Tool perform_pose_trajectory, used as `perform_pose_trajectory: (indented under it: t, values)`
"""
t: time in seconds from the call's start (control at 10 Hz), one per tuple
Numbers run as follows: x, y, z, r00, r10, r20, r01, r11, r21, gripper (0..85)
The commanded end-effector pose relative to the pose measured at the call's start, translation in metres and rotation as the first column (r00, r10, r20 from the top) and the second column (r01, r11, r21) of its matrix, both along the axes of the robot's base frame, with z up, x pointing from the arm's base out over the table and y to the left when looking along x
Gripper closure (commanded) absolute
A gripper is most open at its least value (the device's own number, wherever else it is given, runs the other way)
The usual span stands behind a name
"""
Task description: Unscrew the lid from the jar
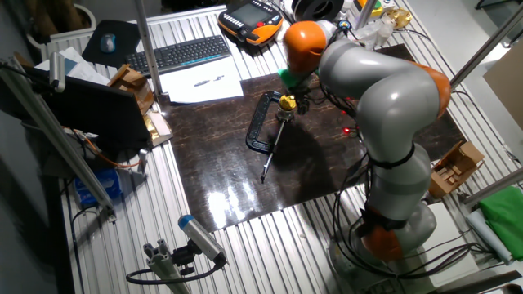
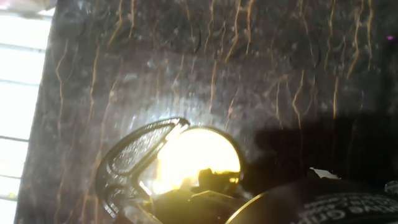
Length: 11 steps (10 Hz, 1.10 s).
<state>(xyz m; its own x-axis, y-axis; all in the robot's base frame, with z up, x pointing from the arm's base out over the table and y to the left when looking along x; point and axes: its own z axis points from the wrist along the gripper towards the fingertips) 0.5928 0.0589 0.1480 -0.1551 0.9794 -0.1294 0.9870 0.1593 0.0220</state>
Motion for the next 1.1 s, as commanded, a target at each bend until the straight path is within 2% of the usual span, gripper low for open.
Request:
perform_pose_trajectory:
  t: [0.0, 0.1, 0.5, 1.0]
  values:
    - [0.0009, 0.006, -0.001, 1.0, 0.003, 0.004, -0.003, 1.0, -0.01, 0.0]
    - [0.0021, 0.008, -0.005, 1.0, 0.015, 0.004, -0.015, 1.0, -0.011, 0.0]
    - [0.0117, 0.007, -0.017, 1.0, 0.016, 0.019, -0.017, 0.999, 0.046, 0.0]
    - [0.0263, 0.004, -0.036, 0.999, 0.006, 0.033, -0.008, 0.999, 0.051, 0.0]
